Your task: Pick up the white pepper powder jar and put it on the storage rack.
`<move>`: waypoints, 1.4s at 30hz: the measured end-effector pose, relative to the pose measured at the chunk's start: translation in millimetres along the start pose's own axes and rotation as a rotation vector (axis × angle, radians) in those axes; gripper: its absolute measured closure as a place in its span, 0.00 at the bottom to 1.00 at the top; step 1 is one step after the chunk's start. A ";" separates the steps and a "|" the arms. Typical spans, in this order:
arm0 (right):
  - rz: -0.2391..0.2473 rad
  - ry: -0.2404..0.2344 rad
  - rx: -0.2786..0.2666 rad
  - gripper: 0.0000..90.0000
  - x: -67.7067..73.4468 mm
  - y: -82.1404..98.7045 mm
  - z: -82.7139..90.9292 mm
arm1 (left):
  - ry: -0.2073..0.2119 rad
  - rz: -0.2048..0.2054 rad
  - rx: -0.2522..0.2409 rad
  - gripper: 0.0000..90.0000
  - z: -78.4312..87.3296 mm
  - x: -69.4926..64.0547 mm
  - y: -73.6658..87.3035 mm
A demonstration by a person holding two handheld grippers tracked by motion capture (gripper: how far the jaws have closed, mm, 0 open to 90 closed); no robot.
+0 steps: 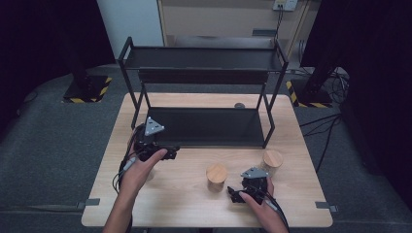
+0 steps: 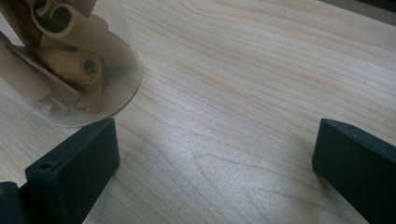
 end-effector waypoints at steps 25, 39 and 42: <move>-0.001 0.001 0.000 0.01 0.1 0.0 0.1 | 0.004 0.032 -0.018 0.03 5.0 29.6 25.7; -0.001 0.000 0.002 0.01 0.1 0.2 0.1 | -0.004 0.062 -0.034 0.03 -0.1 45.8 51.6; -0.001 0.000 0.002 0.01 0.1 0.2 0.1 | -0.010 0.063 -0.029 0.03 -1.8 49.4 58.5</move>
Point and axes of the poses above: each handheld gripper's, and its own axes: z roughly backward along the jaws, y roughly out of its underside, x roughly to its left, the point moved 7 cm from there along -z, roughly forward along the jaws, and after that the axes turned 10 degrees about x, right-handed, at the moved point
